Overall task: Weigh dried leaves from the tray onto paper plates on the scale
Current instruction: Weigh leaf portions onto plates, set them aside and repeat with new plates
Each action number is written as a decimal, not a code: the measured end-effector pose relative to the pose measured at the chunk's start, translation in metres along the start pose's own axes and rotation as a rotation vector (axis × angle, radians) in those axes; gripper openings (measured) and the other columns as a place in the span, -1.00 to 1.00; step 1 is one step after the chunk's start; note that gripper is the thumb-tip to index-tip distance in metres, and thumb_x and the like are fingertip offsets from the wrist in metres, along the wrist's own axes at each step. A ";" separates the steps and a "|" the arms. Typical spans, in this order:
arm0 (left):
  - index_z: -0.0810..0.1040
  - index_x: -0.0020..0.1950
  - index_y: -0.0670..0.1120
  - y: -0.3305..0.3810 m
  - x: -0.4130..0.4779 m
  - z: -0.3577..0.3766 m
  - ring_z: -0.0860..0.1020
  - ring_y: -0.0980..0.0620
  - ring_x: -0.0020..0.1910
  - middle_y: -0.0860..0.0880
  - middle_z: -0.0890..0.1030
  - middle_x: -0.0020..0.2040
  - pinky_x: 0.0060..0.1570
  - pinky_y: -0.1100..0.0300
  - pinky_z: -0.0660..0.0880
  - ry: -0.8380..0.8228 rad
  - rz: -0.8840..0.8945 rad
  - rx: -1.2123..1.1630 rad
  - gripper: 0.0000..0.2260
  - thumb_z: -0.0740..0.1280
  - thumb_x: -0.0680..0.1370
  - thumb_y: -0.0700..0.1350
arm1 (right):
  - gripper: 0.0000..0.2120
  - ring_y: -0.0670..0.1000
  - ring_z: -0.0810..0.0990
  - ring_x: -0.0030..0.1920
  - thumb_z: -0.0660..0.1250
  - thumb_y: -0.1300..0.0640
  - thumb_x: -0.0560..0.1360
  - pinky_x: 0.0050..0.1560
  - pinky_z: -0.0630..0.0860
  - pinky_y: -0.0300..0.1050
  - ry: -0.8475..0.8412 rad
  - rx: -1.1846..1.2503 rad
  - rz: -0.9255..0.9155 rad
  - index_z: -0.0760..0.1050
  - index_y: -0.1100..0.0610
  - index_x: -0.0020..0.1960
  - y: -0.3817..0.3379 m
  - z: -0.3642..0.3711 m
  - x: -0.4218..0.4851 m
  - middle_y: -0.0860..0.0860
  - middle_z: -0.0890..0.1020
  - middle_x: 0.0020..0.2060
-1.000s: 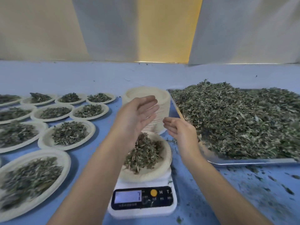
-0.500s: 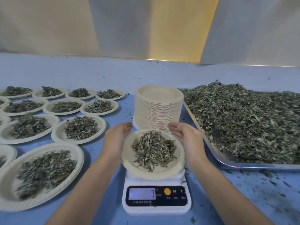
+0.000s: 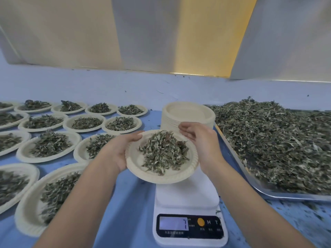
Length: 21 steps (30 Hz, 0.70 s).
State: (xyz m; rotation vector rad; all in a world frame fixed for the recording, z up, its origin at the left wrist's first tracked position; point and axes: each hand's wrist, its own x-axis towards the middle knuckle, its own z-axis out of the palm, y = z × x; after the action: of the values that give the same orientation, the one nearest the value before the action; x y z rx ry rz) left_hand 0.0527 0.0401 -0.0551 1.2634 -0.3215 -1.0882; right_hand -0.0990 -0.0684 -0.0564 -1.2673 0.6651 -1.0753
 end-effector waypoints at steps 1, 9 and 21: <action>0.56 0.03 -0.15 0.006 0.000 -0.006 0.62 -0.05 -0.44 -0.15 0.64 -0.30 -0.44 0.06 0.59 -0.001 0.016 -0.014 -0.83 0.18 0.58 -0.26 | -0.72 0.03 0.65 0.03 0.15 0.38 0.50 0.16 0.53 -0.12 -0.017 -0.006 0.004 0.61 0.17 -0.13 -0.001 0.007 0.003 0.14 0.68 -0.03; 0.49 -0.04 -0.16 0.065 0.019 -0.055 0.59 -0.02 -0.53 -0.12 0.62 -0.38 -0.60 0.10 0.50 0.137 0.106 -0.152 -0.90 0.18 0.60 -0.25 | -0.71 -0.01 0.57 0.12 0.23 0.16 0.52 0.16 0.51 -0.02 -0.134 -0.348 0.004 0.51 0.10 0.23 0.014 0.055 0.022 0.00 0.61 0.08; 0.48 0.22 -0.23 0.085 0.110 -0.097 0.59 -0.04 -0.05 -0.14 0.59 0.05 0.04 0.03 0.56 0.390 0.240 -0.243 -0.72 0.32 0.56 -0.15 | -0.93 0.07 0.59 -0.26 0.18 0.26 0.62 -0.43 0.60 -0.16 -0.195 0.141 0.510 0.41 0.24 0.06 0.038 0.143 0.084 0.16 0.58 -0.16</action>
State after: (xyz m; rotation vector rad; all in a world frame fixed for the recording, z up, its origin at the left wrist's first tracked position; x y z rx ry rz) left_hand 0.2181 0.0035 -0.0515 1.1547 -0.0394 -0.6367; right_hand 0.0698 -0.0865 -0.0482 -0.9901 0.7000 -0.5605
